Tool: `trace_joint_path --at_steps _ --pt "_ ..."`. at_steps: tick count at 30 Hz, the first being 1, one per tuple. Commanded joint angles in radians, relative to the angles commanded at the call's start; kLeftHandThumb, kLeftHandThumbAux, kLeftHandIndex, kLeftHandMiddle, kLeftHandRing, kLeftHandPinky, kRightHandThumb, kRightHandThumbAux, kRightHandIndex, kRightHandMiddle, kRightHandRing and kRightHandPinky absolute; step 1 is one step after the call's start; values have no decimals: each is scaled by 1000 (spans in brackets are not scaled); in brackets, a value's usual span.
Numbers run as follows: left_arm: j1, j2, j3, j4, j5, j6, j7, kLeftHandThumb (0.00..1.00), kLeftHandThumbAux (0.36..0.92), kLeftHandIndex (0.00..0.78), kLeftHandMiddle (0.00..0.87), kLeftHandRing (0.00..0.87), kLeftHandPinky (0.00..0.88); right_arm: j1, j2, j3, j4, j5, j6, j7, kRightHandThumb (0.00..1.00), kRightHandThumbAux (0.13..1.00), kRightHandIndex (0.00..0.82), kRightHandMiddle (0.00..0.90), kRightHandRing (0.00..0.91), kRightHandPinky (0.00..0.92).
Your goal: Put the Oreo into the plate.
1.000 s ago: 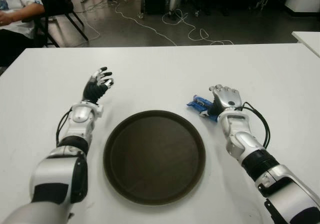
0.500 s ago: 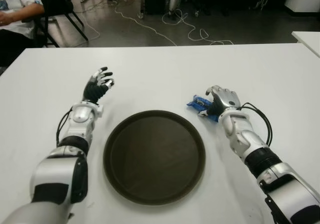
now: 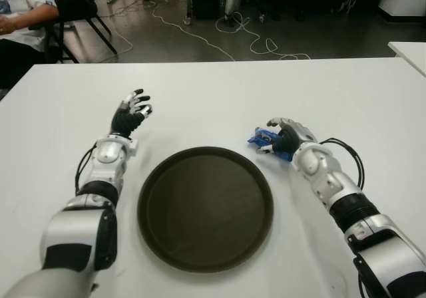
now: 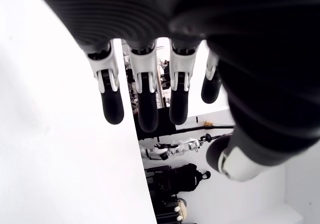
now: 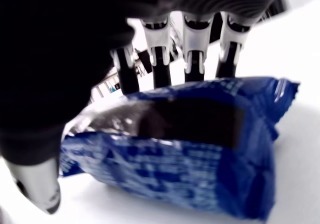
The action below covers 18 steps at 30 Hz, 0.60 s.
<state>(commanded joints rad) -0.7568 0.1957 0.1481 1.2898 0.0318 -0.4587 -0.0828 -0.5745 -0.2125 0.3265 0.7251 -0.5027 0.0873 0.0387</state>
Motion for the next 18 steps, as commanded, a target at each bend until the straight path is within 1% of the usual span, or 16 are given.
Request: trace_joint_path --at_steps 3,6,13,18 --pt "0 1 -1 0 1 1 1 173 679 116 211 208 212 -1 1 -1 1 6 5 5 0 674 176 201 183 151" --pt "0 1 0 0 -1 2 0 174 684 115 212 208 212 -2 1 -2 5 10 2 1 0 680 172 193 172 138" --pt "2 0 2 -2 -3 2 2 176 685 115 206 205 211 1 1 -2 2 12 -3 -10 0 707 168 193 175 152" --pt "3 0 3 -3 -5 0 3 163 680 106 200 201 209 5 2 -4 -5 12 -2 -16 0 698 166 198 181 155"
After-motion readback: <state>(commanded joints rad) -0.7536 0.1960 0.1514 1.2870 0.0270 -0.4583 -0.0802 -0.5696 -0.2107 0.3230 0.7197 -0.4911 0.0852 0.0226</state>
